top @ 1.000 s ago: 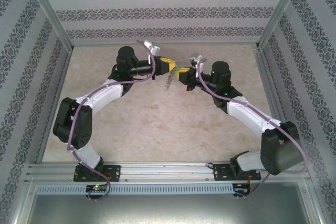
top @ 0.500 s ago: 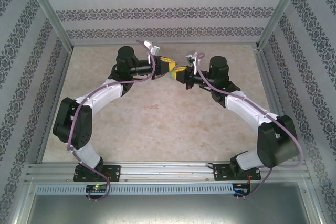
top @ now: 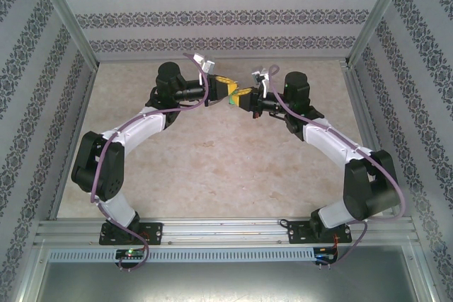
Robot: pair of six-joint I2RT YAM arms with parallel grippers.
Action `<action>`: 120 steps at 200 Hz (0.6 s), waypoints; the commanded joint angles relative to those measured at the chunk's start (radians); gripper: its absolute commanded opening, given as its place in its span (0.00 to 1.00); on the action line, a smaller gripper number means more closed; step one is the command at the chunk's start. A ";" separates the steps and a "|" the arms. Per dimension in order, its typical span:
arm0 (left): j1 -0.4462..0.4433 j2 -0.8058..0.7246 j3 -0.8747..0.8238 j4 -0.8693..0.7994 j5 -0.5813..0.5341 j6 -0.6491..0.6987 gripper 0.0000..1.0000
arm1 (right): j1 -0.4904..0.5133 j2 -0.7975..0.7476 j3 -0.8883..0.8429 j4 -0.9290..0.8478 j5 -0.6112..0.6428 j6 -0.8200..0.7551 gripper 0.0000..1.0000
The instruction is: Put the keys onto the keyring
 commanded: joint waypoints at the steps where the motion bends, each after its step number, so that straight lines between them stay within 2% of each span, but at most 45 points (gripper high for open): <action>1: -0.011 -0.023 0.022 0.098 0.029 -0.018 0.00 | -0.006 -0.006 -0.010 0.028 -0.035 0.015 0.00; 30: -0.011 -0.020 0.023 0.096 0.026 -0.016 0.00 | -0.027 -0.032 -0.029 0.027 -0.030 0.024 0.05; 55: -0.011 -0.016 0.022 0.099 0.024 -0.018 0.00 | -0.039 -0.054 -0.053 0.029 -0.032 0.028 0.15; 90: -0.011 -0.016 0.024 0.093 0.024 -0.016 0.00 | -0.070 -0.099 -0.121 0.061 -0.007 0.048 0.34; 120: -0.011 -0.014 0.023 0.093 0.022 -0.014 0.00 | -0.120 -0.145 -0.192 0.148 -0.002 0.118 0.43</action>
